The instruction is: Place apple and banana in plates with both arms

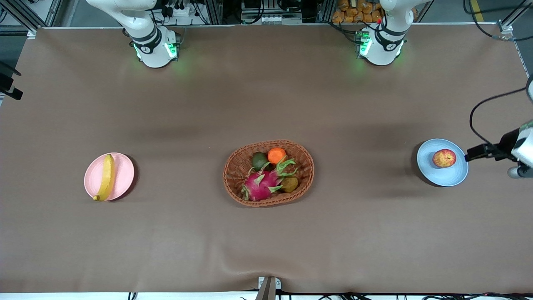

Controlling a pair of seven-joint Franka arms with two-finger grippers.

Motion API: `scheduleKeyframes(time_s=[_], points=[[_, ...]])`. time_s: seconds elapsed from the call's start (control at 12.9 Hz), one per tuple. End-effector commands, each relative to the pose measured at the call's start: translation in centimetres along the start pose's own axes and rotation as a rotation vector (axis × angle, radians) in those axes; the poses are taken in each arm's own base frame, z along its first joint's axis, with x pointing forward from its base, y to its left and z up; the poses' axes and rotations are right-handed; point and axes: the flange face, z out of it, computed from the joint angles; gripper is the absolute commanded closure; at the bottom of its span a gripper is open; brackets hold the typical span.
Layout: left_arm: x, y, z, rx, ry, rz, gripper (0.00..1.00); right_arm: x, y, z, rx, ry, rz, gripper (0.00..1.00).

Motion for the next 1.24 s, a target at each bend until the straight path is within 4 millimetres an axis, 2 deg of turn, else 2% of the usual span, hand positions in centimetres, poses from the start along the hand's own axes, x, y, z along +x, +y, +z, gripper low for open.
scheduleKeyframes(time_s=[0.0, 0.15, 0.31, 0.39, 0.54, 0.62, 0.77, 1.01, 1.16], points=[[-1.7, 3.8, -4.7, 0.008, -0.041, -0.085, 0.00, 0.1, 0.1, -0.3, -0.001, 0.008, 0.000, 0.00], [-2.3, 5.8, -8.5, 0.015, -0.024, -0.113, 0.00, 0.3, 0.3, -0.2, 0.000, 0.016, 0.003, 0.00], [-2.4, 5.5, -12.0, 0.013, -0.006, -0.107, 0.00, 0.8, 0.5, 0.2, -0.009, 0.020, 0.007, 0.00], [-2.4, 5.3, -13.0, 0.014, 0.014, -0.108, 0.00, 1.2, 0.6, 0.6, -0.013, 0.026, 0.008, 0.00], [-2.7, 6.0, -14.4, 0.014, 0.030, -0.104, 0.00, 1.8, 0.4, 1.0, -0.015, 0.035, 0.002, 0.00], [-3.2, 6.3, -16.0, 0.015, 0.046, -0.105, 0.00, 1.9, 0.2, 1.2, -0.016, 0.038, -0.001, 0.00], [-3.7, 7.1, -17.7, 0.018, 0.076, -0.098, 0.00, 2.5, -0.1, 1.7, -0.016, 0.045, -0.007, 0.00], [-6.0, 8.9, -20.8, 0.031, 0.099, -0.076, 0.00, 2.4, -0.3, 1.6, -0.012, 0.040, -0.010, 0.00], [-6.9, 9.6, -21.6, 0.037, 0.102, -0.067, 0.00, 2.3, -1.3, 1.5, -0.010, 0.037, -0.029, 0.00]])
